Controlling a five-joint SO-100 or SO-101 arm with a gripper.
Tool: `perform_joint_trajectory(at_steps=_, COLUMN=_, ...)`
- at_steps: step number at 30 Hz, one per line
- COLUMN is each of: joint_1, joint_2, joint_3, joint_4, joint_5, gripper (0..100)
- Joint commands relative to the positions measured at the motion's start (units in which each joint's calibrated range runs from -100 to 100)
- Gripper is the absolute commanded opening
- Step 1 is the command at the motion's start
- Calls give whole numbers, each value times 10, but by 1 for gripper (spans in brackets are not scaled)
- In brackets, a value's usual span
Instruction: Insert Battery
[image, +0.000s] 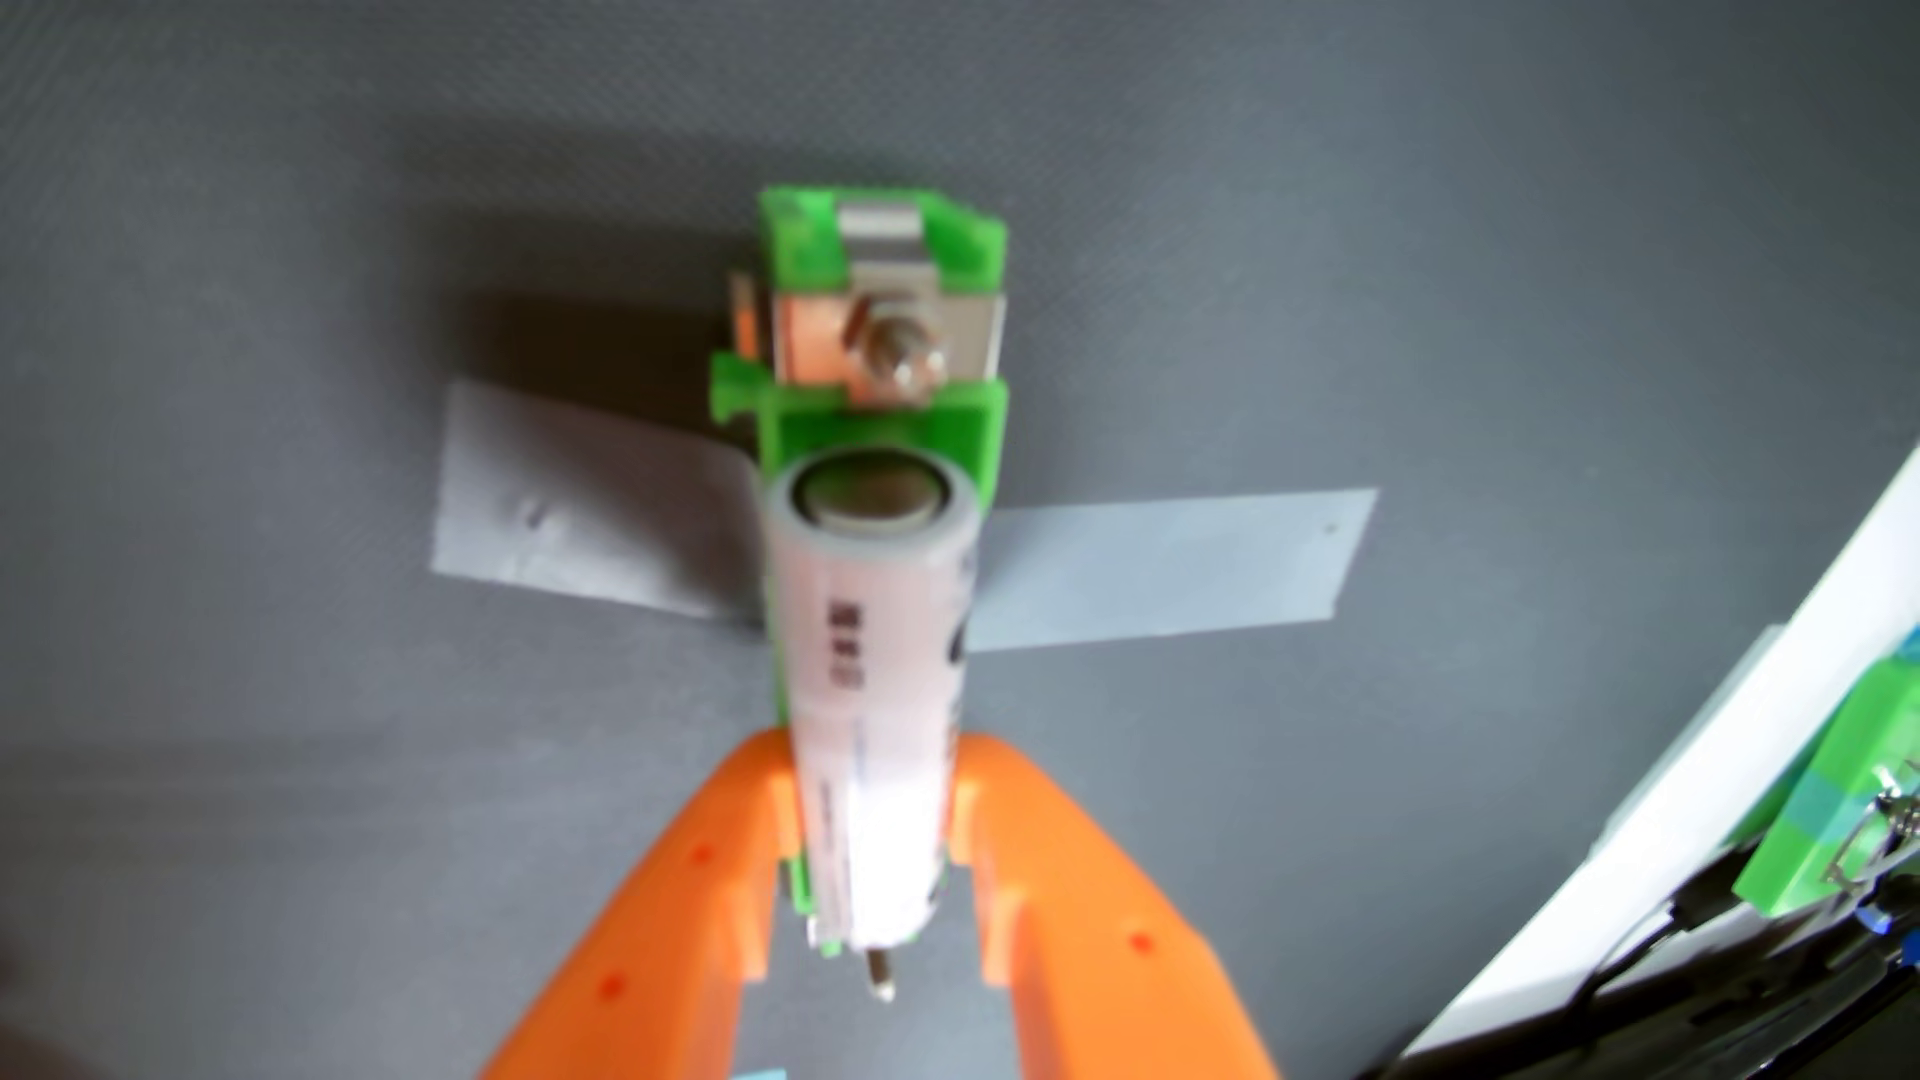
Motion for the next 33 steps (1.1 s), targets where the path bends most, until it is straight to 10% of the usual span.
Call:
perform_joint_trajectory(at_steps=1, joint_1=-2, joint_2=-3, joint_3=-3, joint_4=-4, joint_5=-2, gripper=2)
perform_joint_trajectory(at_steps=33, joint_1=-2, joint_2=-7, joint_3=-3, joint_4=-3, joint_5=2, gripper=12)
